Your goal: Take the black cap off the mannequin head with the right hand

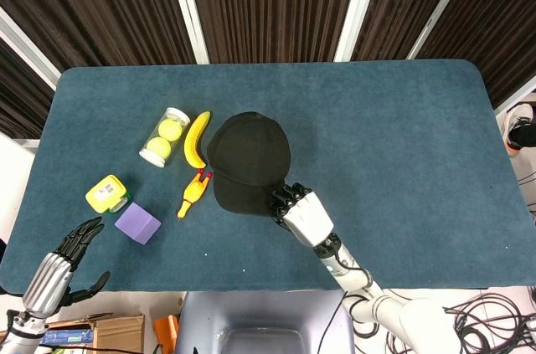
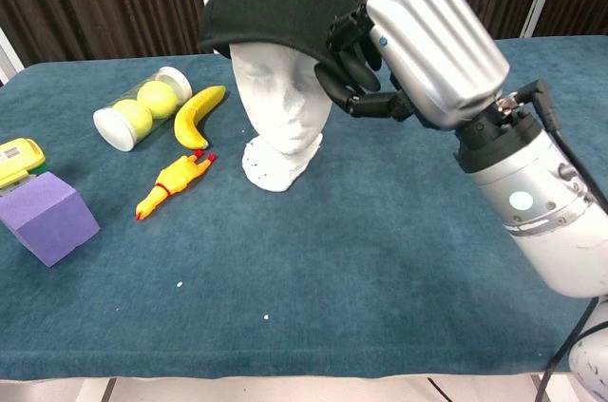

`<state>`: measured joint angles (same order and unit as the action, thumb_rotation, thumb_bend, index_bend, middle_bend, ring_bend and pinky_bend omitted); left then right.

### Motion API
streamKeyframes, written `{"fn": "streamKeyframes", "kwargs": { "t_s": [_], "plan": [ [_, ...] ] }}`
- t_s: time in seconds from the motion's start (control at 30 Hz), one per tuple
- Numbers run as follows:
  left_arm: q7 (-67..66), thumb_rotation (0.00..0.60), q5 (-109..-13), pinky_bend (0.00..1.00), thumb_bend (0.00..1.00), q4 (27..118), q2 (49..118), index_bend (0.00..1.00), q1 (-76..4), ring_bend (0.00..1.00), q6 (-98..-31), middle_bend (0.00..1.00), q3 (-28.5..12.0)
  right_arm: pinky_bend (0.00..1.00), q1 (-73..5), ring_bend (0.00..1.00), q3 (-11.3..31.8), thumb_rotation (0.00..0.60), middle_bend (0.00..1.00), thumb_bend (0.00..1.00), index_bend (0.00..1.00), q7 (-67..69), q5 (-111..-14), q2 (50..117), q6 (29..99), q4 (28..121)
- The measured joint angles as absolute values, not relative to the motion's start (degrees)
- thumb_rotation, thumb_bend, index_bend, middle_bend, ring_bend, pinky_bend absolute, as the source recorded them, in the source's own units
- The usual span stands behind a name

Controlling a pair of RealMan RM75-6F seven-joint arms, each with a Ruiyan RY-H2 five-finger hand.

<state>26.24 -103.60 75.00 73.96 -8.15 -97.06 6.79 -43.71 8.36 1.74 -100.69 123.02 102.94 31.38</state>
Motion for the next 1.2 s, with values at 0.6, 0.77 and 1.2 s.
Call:
{"fn": "streamKeyframes", "kwargs": {
  "t_s": [0.6, 0.77, 1.2],
  "plan": [
    [26.1, 0.600, -103.6, 0.15, 0.36, 74.9, 74.2, 0.00, -7.9, 0.06, -97.0, 0.04, 6.7, 0.89, -50.5, 0.70, 10.9, 0.600, 0.76, 0.43, 0.99, -5.0, -101.8, 118.2, 107.3, 30.6],
    [26.0, 0.600, -103.4, 0.15, 0.36, 74.9, 74.3, 0.00, -7.8, 0.06, -96.9, 0.04, 6.6, 0.90, -53.4, 0.71, 11.7, 0.600, 0.76, 0.43, 0.99, -9.4, -102.1, 114.9, 105.9, 31.5],
    [26.3, 0.600, -103.7, 0.15, 0.36, 74.7, 73.7, 0.00, -7.3, 0.06, -98.1, 0.04, 6.6, 0.90, -50.1, 0.71, 10.0, 0.600, 0.76, 0.43, 0.99, -16.3, -102.8, 102.2, 107.9, 37.0]
  ]
}}
